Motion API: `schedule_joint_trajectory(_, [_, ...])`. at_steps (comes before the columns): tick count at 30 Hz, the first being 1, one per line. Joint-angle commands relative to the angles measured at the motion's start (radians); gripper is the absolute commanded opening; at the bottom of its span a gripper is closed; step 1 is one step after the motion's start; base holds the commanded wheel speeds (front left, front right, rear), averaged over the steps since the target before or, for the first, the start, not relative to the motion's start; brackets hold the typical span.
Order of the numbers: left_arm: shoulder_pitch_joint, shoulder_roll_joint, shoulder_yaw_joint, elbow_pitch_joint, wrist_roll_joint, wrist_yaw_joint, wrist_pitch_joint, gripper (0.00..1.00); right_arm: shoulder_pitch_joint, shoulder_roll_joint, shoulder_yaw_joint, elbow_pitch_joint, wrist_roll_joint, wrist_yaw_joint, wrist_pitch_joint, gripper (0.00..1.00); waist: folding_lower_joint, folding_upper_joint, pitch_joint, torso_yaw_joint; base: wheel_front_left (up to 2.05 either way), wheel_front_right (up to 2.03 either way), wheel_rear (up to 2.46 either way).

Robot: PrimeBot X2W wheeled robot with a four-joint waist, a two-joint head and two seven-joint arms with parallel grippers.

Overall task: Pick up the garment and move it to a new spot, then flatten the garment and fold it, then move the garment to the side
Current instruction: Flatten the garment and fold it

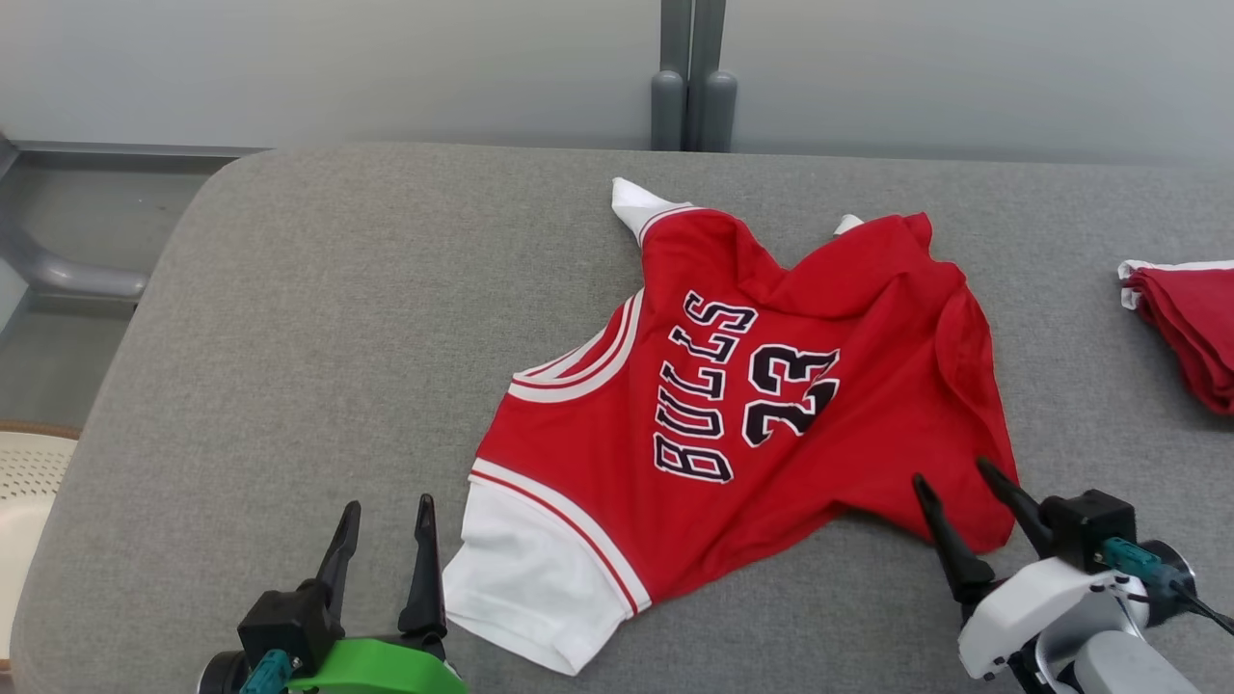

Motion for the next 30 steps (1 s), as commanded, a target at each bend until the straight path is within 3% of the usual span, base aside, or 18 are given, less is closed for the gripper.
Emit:
schedule_joint_trajectory(1, [0.005,0.002,0.003,-0.003,0.002,-0.002,0.000,1.00,0.024,0.015,-0.040,0.006,-0.018,-0.001,-0.003,1.00,0.0001,0.0000,0.008,-0.012,0.00,0.00,0.00])
schedule_joint_trajectory(9, [-0.016,0.002,-0.002,0.004,0.004,-0.005,0.000,1.00,0.041,0.086,-0.208,0.105,-0.054,-0.001,-0.003,1.00,0.0001,0.0000,0.018,-0.015,0.00,0.00,0.00])
schedule_joint_trajectory(18, [-0.028,0.002,0.004,0.009,0.007,-0.005,0.000,1.00,-0.050,0.101,-0.160,0.241,0.027,-0.001,0.021,1.00,0.0001,0.0000,0.031,-0.013,0.00,0.00,0.00])
schedule_joint_trajectory(19, [-0.030,0.002,0.004,0.010,0.008,-0.006,0.000,1.00,-0.066,0.098,-0.145,0.259,0.041,-0.001,0.022,0.80,0.0001,0.0000,0.033,-0.013,0.00,0.00,0.00])
schedule_joint_trajectory(20, [-0.031,0.002,0.004,0.010,0.009,-0.006,0.000,1.00,-0.076,0.096,-0.136,0.270,0.052,-0.001,0.022,0.48,0.0001,0.0000,0.034,-0.013,0.00,0.00,0.00])
schedule_joint_trajectory(21, [-0.032,0.002,0.005,0.010,0.011,-0.007,0.000,1.00,-0.086,0.095,-0.123,0.280,0.061,-0.001,0.021,0.25,0.0001,0.0000,0.034,-0.012,0.00,0.00,0.00])
schedule_joint_trajectory(23, [-0.032,0.002,0.008,0.010,0.012,-0.006,0.000,1.00,-0.096,0.087,-0.109,0.292,0.079,-0.001,0.020,0.00,0.0001,0.0000,0.034,-0.013,0.00,0.00,0.00])
schedule_joint_trajectory(30, [-0.015,0.002,0.019,0.001,0.008,-0.001,0.000,1.00,-0.067,0.057,-0.141,0.293,0.123,-0.001,0.035,0.00,0.0001,0.0000,0.030,-0.034,0.00,0.00,0.00])
